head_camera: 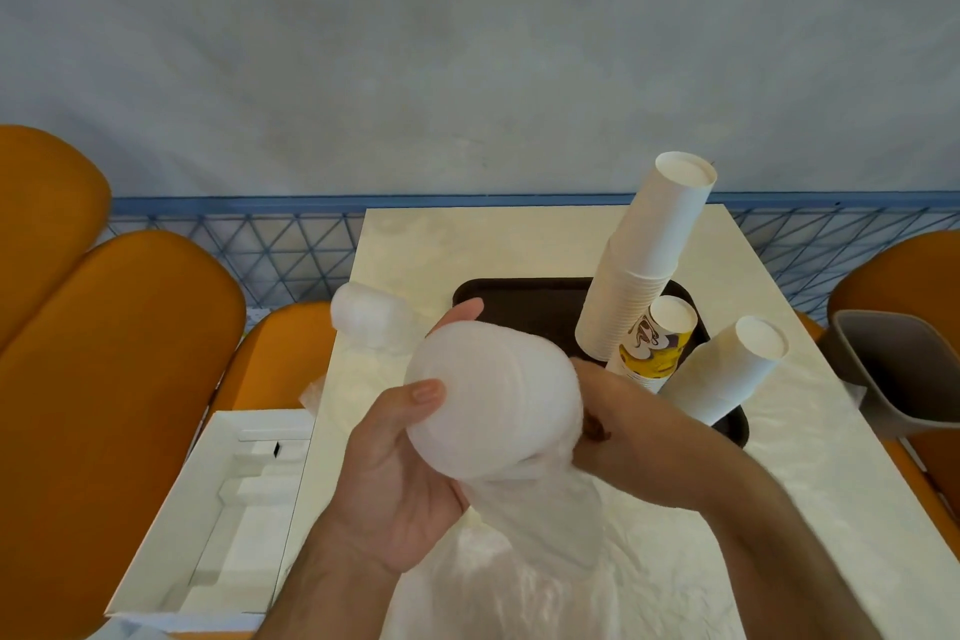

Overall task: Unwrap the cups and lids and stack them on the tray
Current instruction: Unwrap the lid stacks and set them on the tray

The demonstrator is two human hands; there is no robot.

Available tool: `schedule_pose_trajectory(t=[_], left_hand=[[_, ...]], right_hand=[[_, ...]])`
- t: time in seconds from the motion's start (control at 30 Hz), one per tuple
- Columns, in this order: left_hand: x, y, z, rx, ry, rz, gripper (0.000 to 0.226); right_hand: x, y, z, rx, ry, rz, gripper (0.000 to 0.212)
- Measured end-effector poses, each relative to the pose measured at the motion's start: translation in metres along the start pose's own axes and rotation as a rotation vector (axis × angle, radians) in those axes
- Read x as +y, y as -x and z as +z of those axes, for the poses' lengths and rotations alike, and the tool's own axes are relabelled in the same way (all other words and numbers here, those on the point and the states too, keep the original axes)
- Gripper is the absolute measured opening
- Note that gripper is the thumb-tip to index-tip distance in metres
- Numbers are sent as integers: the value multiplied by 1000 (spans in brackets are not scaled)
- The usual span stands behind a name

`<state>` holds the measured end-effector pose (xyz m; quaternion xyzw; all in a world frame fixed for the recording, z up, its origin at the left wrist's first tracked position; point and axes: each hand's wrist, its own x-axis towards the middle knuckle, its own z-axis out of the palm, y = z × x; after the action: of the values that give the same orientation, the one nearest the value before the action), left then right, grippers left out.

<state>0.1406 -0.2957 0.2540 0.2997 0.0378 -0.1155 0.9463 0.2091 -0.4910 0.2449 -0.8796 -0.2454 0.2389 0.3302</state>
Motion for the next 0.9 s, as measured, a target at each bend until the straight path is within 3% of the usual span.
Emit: schedule_pose_trajectory(t=[0.17, 0.33, 0.43, 0.5, 0.63, 0.77, 0.9], left_hand=[[-6, -4, 2, 114, 143, 38, 71], [-7, -7, 4, 345, 24, 111, 79], [-11, -9, 13, 422, -94, 137, 73], [-14, -9, 17, 470, -104, 157, 70], [-14, -8, 17, 493, -62, 171, 71], [-6, -6, 13, 490, 49, 101, 71], [4, -5, 4, 484, 104, 138, 60]], right_hand=[[10, -1, 19, -1, -42, -13, 40], [-13, 16, 14, 596, -394, -137, 25], [-37, 25, 19, 616, -204, -331, 27], [-44, 22, 32, 670, -23, -321, 26], [-47, 15, 46, 813, 56, -429, 12], [-39, 15, 55, 553, 179, -563, 7], [-24, 13, 54, 217, 333, -443, 9]])
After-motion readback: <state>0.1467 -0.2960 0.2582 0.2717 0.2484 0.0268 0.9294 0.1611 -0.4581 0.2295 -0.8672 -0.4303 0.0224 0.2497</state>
